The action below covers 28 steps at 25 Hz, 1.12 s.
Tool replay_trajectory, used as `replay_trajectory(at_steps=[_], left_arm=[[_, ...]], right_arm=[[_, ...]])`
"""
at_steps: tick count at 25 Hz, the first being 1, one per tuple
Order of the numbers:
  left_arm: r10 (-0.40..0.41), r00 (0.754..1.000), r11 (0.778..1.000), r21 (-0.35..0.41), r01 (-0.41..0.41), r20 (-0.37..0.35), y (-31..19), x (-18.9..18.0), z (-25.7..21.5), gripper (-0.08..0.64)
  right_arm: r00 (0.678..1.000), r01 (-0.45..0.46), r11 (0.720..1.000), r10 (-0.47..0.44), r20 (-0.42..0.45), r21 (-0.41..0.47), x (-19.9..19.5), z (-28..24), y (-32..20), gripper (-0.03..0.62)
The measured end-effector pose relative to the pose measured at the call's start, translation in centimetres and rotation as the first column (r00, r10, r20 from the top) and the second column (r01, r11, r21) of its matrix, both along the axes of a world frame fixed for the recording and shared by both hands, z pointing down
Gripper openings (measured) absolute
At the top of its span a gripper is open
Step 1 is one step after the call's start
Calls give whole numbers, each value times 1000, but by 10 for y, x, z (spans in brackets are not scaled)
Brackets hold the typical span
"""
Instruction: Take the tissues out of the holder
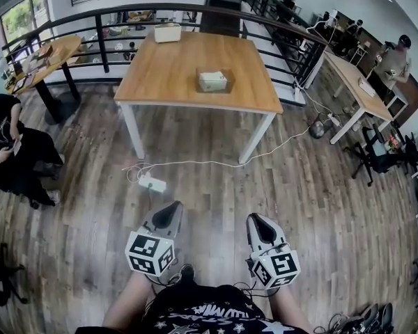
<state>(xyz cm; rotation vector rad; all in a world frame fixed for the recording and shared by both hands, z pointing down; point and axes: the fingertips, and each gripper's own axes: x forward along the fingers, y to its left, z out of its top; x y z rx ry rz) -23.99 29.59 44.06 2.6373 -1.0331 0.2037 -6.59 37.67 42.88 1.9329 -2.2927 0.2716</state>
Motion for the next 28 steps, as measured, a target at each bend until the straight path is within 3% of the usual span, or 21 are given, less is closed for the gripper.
replay_trajectory(at_steps=[6, 14, 28], left_arm=[[-29, 1000, 1000, 0, 29, -4, -41, -14, 0, 14], [-40, 998, 999, -15, 41, 43, -88, 17, 15, 14], [-106, 991, 994, 33, 104, 78, -225, 130, -5, 14]], right_arm=[[1000, -28, 1000, 28, -2, 8, 10, -3, -39, 32], [999, -23, 1000, 23, 42, -13, 54, 17, -105, 32], [994, 81, 997, -82, 66, 12, 164, 8, -271, 32]])
